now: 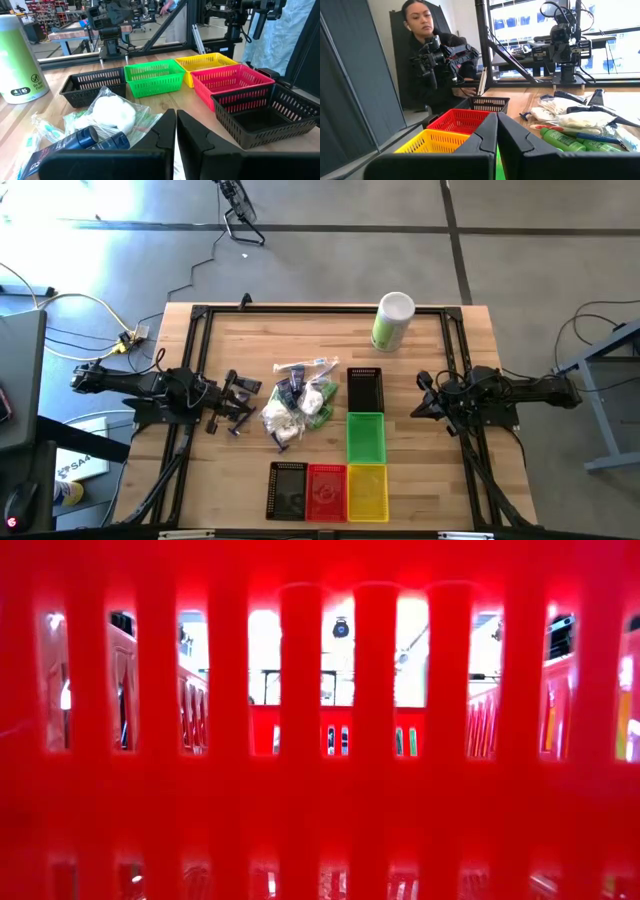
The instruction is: Pick & Place Travel size toiletries
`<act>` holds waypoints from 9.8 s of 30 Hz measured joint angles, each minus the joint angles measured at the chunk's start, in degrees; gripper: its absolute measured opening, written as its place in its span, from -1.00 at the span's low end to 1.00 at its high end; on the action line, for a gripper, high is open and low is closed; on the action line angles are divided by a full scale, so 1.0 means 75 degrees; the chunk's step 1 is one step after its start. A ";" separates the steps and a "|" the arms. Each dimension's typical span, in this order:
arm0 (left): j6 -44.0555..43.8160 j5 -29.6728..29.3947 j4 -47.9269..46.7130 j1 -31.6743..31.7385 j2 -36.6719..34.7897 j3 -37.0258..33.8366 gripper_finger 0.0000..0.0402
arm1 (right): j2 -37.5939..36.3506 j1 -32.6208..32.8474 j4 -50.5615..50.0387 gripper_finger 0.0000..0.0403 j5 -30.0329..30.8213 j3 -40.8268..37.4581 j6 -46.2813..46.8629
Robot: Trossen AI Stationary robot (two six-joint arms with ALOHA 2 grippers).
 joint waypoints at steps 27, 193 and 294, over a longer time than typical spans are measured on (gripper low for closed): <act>0.0000 0.0000 0.0000 -0.0001 0.0000 0.0000 -0.94 | 0.0000 0.0000 0.0000 -0.99 0.0000 -0.0001 0.0000; -0.0604 -0.2451 0.0963 -0.0001 0.0000 -0.0006 -0.94 | 0.0000 0.0000 0.0085 -0.99 0.3206 -0.0003 0.0420; -0.7153 -0.2271 0.0333 -0.1750 0.5043 0.1731 -0.94 | 0.0000 0.0000 0.0857 -0.99 0.4009 -0.0002 -0.0055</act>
